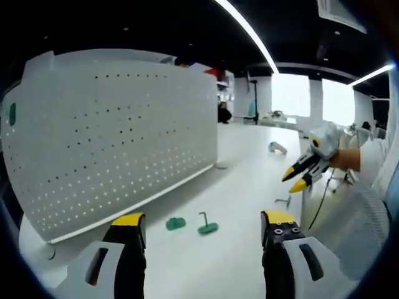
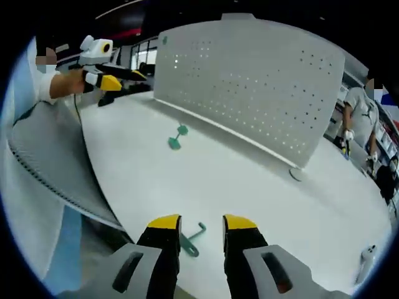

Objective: Insert the hook assembly into the mounting plate slot until the hook locks in place.

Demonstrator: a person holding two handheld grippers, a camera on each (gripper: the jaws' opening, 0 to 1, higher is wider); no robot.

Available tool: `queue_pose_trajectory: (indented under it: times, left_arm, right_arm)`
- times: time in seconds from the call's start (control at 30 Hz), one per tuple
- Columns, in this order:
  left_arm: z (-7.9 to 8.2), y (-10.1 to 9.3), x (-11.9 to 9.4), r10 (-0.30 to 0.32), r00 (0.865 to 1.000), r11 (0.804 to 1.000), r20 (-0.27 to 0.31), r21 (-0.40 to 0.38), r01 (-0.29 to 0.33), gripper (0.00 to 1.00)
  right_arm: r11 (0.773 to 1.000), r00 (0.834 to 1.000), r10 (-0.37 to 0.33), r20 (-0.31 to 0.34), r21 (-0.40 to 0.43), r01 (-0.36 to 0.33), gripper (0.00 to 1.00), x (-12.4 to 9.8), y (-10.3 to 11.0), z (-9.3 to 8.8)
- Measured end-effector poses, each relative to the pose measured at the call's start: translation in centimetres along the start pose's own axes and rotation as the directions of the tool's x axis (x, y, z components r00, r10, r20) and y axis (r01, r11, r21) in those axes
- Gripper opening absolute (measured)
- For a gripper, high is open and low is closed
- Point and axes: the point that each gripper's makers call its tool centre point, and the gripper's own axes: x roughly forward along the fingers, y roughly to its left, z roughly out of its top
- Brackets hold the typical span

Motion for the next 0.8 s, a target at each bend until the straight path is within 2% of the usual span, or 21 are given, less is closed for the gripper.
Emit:
queue_pose_trajectory:
  times: [0.23, 0.37, 0.6, 0.8]
  left_arm:
    - [0.0, -0.3, 0.0, -0.009, 1.0, 1.0, -0.001, 0.003, 0.009, 0.75]
    - [0.0, -0.5, 0.0, -0.015, 1.0, 1.0, -0.002, 0.004, 0.015, 0.74]
    - [-0.1, -0.5, 0.0, -0.017, 1.0, 1.0, -0.005, 0.005, 0.017, 0.73]
    - [-0.1, -0.5, 0.0, -0.019, 1.0, 1.0, -0.007, 0.006, 0.019, 0.72]
  right_arm:
    - [0.998, 0.999, 0.032, -0.044, 0.048, -0.029, 0.24, 0.7, 0.8, -3.3]
    - [0.997, 0.997, 0.042, -0.061, 0.067, -0.037, 0.23, 1.0, 1.1, -4.4]
    - [0.996, 0.996, 0.06, -0.062, 0.07, -0.056, 0.16, 1.1, 1.5, -4.2]
    - [0.994, 0.994, 0.097, -0.054, 0.053, -0.094, 0.12, 2.1, 3.2, -2.9]
